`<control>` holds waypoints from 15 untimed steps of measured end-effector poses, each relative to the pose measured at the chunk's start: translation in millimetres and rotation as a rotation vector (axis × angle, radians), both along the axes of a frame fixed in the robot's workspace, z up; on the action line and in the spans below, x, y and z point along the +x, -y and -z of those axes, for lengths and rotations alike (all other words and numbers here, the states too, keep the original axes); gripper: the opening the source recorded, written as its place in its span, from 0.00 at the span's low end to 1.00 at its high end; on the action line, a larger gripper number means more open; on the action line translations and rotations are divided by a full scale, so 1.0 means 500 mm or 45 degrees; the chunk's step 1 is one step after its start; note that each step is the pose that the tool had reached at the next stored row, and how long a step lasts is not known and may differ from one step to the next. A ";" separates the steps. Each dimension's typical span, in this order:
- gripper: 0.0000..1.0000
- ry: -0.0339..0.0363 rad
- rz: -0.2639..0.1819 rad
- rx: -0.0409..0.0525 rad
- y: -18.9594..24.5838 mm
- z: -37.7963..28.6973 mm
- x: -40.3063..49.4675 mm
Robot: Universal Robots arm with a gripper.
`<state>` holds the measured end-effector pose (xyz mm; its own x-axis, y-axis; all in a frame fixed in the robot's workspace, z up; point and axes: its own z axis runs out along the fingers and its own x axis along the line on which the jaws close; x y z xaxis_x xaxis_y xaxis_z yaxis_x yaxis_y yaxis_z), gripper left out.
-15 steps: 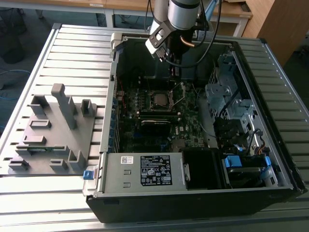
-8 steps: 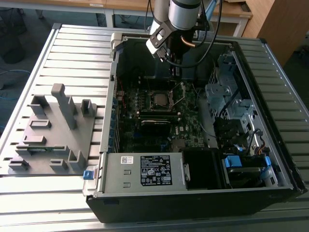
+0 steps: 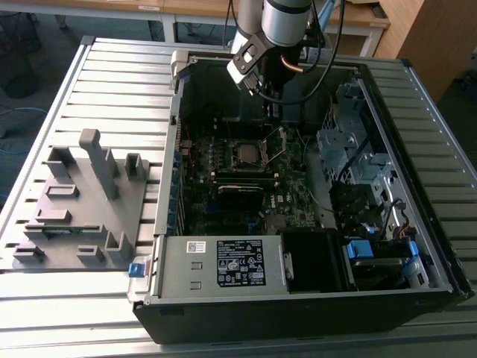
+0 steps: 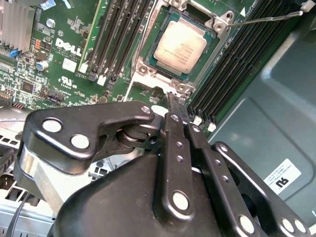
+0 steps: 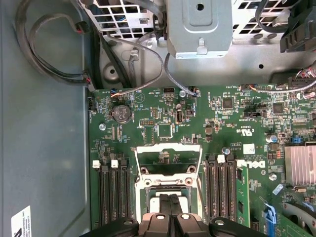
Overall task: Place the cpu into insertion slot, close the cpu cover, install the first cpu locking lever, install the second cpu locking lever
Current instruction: 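Close the cpu cover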
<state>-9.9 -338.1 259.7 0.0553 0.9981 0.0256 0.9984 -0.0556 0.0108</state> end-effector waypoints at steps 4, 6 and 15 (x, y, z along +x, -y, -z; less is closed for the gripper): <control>0.10 0.0000 0.000 0.000 0.0000 0.000 0.003; 0.10 0.0000 0.000 0.000 0.0000 0.000 0.003; 0.10 0.0000 0.000 0.000 0.0000 0.000 0.007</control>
